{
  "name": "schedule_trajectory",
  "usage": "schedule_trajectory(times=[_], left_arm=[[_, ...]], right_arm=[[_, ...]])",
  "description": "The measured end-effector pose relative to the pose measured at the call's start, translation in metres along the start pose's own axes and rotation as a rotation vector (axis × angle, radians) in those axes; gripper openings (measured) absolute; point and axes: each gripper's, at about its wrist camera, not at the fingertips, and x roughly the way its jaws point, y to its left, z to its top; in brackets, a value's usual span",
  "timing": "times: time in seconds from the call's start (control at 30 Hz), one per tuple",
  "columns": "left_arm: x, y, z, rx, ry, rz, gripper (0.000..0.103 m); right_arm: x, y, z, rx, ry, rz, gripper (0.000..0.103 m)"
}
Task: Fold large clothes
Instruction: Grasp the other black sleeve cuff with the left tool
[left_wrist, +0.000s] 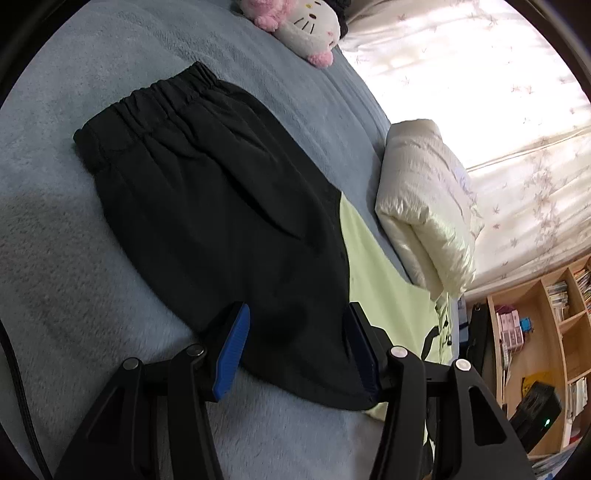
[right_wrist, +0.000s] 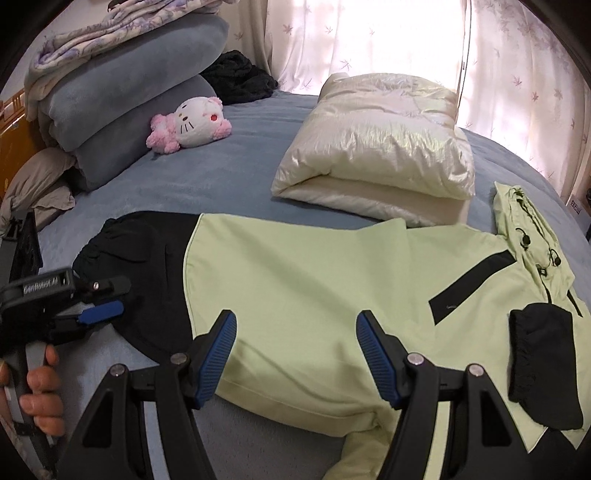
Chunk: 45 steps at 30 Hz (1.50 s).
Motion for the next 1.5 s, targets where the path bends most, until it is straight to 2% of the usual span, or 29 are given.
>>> schedule_trajectory(times=[0.07,0.13,0.2,0.33,0.53,0.6,0.67,0.9,1.13,1.17,1.23,1.27,1.3,1.4,1.5], left_arm=[[0.003,-0.001,0.001,-0.001,-0.022,0.013,0.05],[0.008,-0.004,0.002,0.001,-0.044,0.035,0.041],[0.015,-0.006,0.003,-0.003,-0.059,0.074,0.021],[0.007,0.0,0.003,-0.033,-0.054,0.046,0.019],[-0.017,-0.002,-0.012,-0.023,-0.016,0.043,0.037],[-0.031,-0.001,-0.017,-0.011,-0.016,0.053,0.052],[-0.041,-0.002,-0.023,0.003,-0.027,0.063,0.058],[-0.043,0.019,-0.014,-0.046,-0.036,0.061,0.059],[-0.013,0.003,0.011,0.008,-0.09,0.148,0.058],[-0.01,0.002,0.016,0.013,-0.102,0.161,0.056],[-0.003,-0.004,0.024,0.029,-0.131,0.205,0.039],[-0.002,-0.005,0.026,0.037,-0.134,0.223,0.021],[0.001,-0.009,0.028,0.05,-0.14,0.245,0.01],[-0.006,-0.036,0.022,0.15,-0.183,0.306,0.007],[-0.017,-0.099,0.001,0.338,-0.233,0.319,0.007]], right_arm=[[0.002,-0.003,-0.004,0.011,0.014,0.003,0.067],[0.003,-0.007,-0.007,0.029,0.032,0.005,0.067],[0.004,-0.011,-0.01,0.046,0.048,0.005,0.067],[-0.005,-0.019,-0.014,0.06,0.047,0.004,0.067],[-0.015,-0.03,-0.021,0.065,0.058,-0.009,0.067],[-0.017,-0.034,-0.023,0.073,0.061,-0.006,0.067],[-0.019,-0.036,-0.025,0.078,0.064,-0.004,0.067],[-0.024,-0.031,-0.029,0.075,0.065,0.014,0.067],[-0.018,-0.033,-0.03,0.076,0.076,0.016,0.067],[-0.016,-0.034,-0.031,0.08,0.077,0.015,0.067],[-0.014,-0.036,-0.032,0.085,0.081,0.015,0.067],[-0.013,-0.037,-0.033,0.089,0.084,0.014,0.067],[-0.012,-0.038,-0.033,0.093,0.089,0.014,0.067],[-0.012,-0.041,-0.034,0.112,0.097,0.019,0.067],[-0.023,-0.045,-0.032,0.126,0.076,0.024,0.067]])
